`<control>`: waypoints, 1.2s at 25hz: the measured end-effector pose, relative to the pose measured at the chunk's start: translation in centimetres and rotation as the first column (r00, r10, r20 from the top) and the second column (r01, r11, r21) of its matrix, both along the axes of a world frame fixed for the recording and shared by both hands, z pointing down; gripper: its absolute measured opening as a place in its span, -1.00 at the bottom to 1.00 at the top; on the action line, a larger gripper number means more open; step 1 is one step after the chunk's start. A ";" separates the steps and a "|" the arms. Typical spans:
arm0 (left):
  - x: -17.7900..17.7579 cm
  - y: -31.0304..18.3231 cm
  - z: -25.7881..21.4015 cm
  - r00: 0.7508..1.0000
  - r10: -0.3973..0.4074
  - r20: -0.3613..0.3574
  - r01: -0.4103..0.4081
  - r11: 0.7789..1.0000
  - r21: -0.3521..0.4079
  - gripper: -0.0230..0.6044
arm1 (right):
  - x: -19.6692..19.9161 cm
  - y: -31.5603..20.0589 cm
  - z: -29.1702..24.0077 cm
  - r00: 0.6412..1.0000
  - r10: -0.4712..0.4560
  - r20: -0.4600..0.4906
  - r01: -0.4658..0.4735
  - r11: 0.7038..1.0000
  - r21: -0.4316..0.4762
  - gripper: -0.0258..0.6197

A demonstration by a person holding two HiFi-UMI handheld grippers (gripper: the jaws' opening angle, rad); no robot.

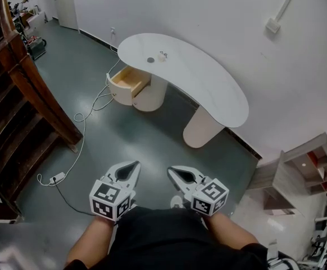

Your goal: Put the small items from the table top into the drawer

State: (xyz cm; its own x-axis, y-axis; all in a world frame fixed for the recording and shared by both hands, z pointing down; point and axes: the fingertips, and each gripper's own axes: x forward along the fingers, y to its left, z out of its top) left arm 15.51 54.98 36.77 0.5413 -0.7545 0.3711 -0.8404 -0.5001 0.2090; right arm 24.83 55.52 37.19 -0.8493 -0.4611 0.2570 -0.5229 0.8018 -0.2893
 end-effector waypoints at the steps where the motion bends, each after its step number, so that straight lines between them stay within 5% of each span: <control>1: -0.5 0.1 0.0 1.000 0.000 0.002 0.000 1.000 -0.001 -0.88 | -0.5 0.2 0.0 1.000 0.000 -0.002 0.000 1.000 0.000 -0.93; 15: -7.4 1.5 2.1 0.999 0.026 0.025 -0.024 0.999 -0.048 -0.88 | -6.6 1.3 2.5 0.998 0.056 -0.018 -0.057 0.996 -0.066 -0.93; 30: -6.3 -7.4 2.3 1.000 0.023 0.019 -0.022 0.999 -0.036 -0.88 | -5.8 -8.7 2.1 0.997 0.075 0.025 -0.073 0.995 -0.066 -0.93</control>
State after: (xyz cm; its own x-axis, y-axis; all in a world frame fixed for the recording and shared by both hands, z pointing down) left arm 9.26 47.55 39.03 0.5502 -0.7286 0.4080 -0.8332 -0.5112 0.2109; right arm 18.99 46.85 39.30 -0.8204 -0.5061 0.2660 -0.5715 0.7402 -0.3542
